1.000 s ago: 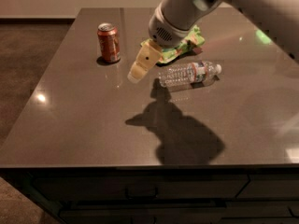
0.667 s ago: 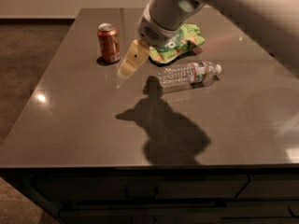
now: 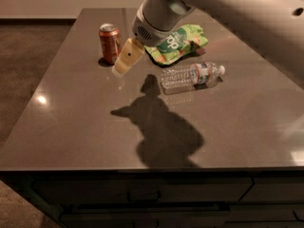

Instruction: Pick coke can

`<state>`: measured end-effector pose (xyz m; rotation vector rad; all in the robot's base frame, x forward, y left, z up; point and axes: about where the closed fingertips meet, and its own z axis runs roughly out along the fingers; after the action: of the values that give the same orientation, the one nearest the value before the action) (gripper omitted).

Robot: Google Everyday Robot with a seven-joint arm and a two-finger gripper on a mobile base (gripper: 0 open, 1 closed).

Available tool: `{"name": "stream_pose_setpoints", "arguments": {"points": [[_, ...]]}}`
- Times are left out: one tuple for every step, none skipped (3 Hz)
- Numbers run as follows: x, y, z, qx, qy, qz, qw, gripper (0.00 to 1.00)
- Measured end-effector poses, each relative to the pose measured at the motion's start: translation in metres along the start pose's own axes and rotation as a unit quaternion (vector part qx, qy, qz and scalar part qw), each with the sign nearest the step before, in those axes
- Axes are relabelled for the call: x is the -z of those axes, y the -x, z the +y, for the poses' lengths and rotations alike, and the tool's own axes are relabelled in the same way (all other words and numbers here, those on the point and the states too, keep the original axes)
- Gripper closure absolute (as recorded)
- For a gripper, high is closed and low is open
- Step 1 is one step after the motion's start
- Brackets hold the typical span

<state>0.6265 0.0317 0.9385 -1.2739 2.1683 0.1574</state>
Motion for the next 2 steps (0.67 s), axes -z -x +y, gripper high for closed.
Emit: {"name": "stream_pose_setpoints", "arguments": {"points": [[-0.004,0.006,-0.006,-0.005,-0.019,0.003,0.9998,0.00],[-0.017,0.025,-0.022,-0.010,-0.047,0.000,0.9989,0.00]]}}
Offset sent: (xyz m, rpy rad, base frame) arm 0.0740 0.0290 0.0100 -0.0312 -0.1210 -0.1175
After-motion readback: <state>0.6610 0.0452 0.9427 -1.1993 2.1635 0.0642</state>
